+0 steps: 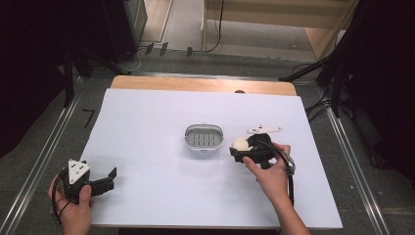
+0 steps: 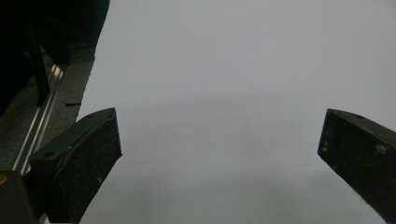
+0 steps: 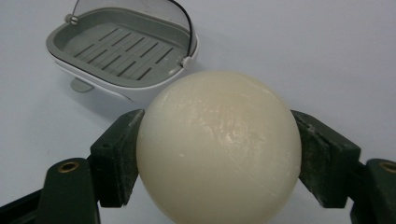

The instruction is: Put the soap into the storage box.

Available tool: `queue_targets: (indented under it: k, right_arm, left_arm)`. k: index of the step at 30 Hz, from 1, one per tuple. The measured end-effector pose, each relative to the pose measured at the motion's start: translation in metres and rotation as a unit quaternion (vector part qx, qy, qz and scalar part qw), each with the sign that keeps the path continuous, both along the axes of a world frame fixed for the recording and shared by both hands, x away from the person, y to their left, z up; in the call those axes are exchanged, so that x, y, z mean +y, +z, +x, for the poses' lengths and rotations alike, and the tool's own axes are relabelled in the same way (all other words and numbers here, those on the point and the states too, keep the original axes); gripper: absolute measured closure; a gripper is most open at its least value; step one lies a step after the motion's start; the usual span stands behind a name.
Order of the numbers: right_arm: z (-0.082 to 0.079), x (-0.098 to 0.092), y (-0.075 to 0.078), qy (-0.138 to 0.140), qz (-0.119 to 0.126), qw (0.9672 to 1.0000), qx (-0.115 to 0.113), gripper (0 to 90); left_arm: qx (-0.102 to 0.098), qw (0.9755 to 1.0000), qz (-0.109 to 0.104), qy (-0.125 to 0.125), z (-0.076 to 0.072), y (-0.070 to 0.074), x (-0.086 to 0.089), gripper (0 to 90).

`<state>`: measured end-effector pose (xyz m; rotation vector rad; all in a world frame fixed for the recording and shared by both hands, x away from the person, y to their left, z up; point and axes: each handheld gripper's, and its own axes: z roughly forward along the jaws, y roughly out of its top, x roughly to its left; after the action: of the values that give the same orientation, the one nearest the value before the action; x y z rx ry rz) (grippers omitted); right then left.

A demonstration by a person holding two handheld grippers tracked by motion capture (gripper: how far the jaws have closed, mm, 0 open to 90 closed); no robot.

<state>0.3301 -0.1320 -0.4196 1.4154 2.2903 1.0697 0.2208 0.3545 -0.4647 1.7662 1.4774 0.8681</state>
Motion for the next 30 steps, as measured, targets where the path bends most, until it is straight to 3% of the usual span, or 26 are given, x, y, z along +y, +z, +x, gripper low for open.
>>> queue_targets:
  k: [30]
  right_arm:
    - [0.019, 0.047, 0.012, 0.029, 0.000, 0.9996, 0.001, 24.9]
  left_arm:
    - [-0.001, 1.0000, -0.002, -0.002, 0.000, 0.000, 0.000, 0.0]
